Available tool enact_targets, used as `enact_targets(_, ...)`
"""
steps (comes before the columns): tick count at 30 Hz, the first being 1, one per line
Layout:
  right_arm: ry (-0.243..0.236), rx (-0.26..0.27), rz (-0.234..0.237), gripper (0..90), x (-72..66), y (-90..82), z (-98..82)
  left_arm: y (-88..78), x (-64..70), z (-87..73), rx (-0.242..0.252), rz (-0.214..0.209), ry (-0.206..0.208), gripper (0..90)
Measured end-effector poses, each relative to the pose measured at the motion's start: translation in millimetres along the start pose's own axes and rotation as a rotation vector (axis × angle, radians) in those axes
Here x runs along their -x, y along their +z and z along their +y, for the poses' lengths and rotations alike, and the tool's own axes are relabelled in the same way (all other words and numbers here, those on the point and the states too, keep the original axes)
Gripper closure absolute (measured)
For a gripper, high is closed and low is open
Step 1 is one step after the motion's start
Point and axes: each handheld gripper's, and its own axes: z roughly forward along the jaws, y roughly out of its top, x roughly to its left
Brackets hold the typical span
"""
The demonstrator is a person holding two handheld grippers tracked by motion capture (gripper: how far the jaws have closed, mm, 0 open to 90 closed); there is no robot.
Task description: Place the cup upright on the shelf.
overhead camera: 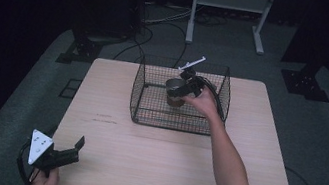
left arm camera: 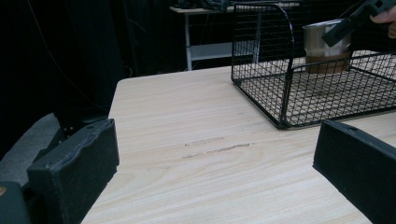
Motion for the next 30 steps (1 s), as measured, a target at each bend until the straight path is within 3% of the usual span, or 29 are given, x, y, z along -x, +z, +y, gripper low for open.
enact_targets(14, -0.002, -0.033, 0.027, 17.8, 1.0, 13.2, -3.1, -0.2, -0.4, 0.0, -0.004, 0.000, 0.005, 0.0)
enact_targets(23, -0.021, -0.090, 0.027, 17.7, 0.1, 22.5, -6.7, -0.3, -1.2, 0.0, -0.005, 0.002, 0.002, 0.0)
enact_targets(24, -0.028, -0.115, 0.030, 17.6, -1.5, 24.8, -6.8, -0.5, -1.2, 0.1, -0.003, 0.001, 0.001, 0.0)
enact_targets(30, -0.042, -0.124, 0.024, 17.2, -3.0, 25.0, -6.7, -1.5, -2.3, 0.2, 0.001, 0.006, -0.001, 0.0)
